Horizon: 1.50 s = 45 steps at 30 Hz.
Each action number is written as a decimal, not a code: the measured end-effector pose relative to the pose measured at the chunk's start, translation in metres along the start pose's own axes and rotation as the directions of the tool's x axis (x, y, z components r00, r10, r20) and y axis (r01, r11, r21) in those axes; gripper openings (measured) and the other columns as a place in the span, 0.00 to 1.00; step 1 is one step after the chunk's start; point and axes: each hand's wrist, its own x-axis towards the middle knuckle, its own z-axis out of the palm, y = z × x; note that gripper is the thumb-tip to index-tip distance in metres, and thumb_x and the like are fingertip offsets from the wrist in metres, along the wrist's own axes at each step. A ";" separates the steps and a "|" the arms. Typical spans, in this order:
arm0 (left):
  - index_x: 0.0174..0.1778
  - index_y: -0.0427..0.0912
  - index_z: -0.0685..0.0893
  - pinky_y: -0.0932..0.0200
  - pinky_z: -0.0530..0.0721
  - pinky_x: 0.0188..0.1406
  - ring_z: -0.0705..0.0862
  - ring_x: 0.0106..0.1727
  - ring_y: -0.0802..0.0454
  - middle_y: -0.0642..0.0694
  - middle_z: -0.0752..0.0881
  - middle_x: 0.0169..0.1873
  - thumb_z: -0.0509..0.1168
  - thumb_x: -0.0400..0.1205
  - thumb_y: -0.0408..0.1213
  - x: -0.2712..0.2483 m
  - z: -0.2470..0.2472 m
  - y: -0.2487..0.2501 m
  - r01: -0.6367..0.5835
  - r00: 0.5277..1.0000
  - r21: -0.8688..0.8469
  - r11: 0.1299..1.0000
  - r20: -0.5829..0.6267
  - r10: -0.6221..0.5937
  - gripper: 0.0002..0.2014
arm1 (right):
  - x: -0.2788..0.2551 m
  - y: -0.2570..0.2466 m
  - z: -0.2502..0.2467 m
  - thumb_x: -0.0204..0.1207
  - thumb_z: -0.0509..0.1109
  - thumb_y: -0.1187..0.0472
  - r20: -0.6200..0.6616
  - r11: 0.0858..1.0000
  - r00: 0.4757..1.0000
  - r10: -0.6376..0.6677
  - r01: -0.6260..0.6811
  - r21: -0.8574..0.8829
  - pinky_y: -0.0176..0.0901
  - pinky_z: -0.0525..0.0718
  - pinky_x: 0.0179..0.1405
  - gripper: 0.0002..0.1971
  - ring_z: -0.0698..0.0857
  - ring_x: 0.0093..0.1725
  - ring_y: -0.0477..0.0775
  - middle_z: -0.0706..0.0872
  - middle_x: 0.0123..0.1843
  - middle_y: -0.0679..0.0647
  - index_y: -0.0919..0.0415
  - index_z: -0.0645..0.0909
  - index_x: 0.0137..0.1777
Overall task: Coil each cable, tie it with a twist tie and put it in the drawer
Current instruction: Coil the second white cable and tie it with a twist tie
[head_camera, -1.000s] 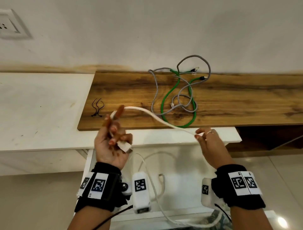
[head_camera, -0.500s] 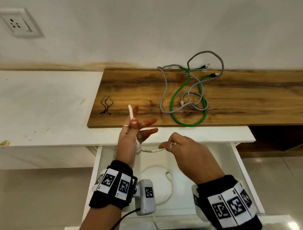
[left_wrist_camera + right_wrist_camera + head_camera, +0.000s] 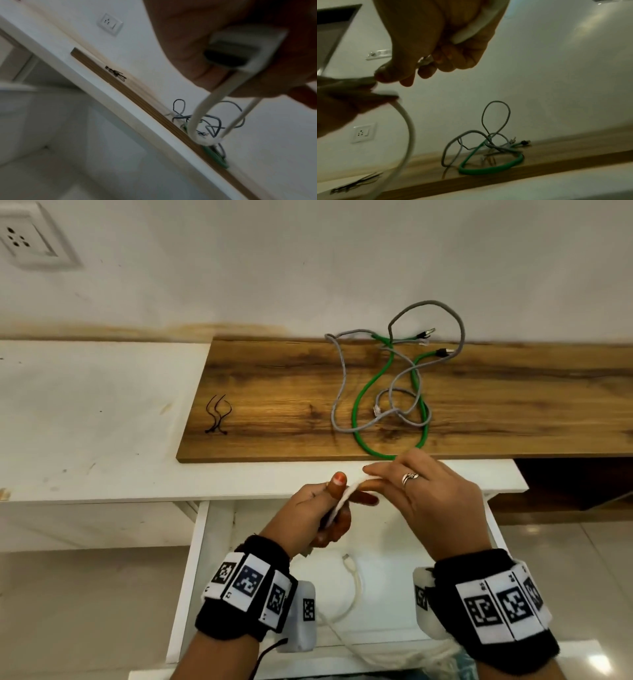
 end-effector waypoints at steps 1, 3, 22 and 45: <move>0.43 0.42 0.90 0.66 0.58 0.15 0.60 0.15 0.58 0.49 0.72 0.18 0.50 0.83 0.59 0.000 0.000 0.000 0.028 0.999 -0.087 0.996 0.048 -0.024 0.29 | -0.001 0.004 0.001 0.79 0.65 0.45 -0.016 1.000 0.999 0.030 -0.030 0.009 0.45 0.81 0.25 0.16 0.85 0.35 0.53 0.85 0.38 0.51 0.54 0.89 0.51; 0.46 0.40 0.91 0.69 0.53 0.12 0.58 0.12 0.61 0.50 0.70 0.16 0.54 0.80 0.60 0.002 -0.002 -0.001 0.086 0.987 -0.267 0.960 0.153 -0.046 0.29 | -0.004 0.009 0.005 0.80 0.61 0.41 -0.008 0.995 0.996 0.091 -0.091 0.036 0.46 0.82 0.26 0.21 0.85 0.35 0.53 0.85 0.39 0.52 0.54 0.89 0.53; 0.79 0.33 0.62 0.64 0.75 0.15 0.80 0.17 0.52 0.43 0.84 0.23 0.47 0.90 0.46 0.004 -0.037 -0.003 -0.081 0.941 -0.955 0.285 0.021 0.337 0.25 | -0.012 0.016 0.004 0.74 0.70 0.50 0.611 0.541 0.738 0.286 -0.651 0.533 0.40 0.82 0.53 0.19 0.87 0.48 0.44 0.87 0.50 0.44 0.40 0.73 0.65; 0.82 0.45 0.54 0.63 0.74 0.19 0.70 0.19 0.54 0.36 0.89 0.44 0.48 0.89 0.48 -0.001 -0.073 -0.003 -0.129 0.853 -0.990 0.065 -0.078 0.515 0.26 | -0.031 0.004 0.026 0.78 0.59 0.67 0.439 0.812 0.826 0.354 -0.505 0.294 0.31 0.79 0.44 0.27 0.84 0.48 0.49 0.71 0.63 0.19 0.37 0.67 0.70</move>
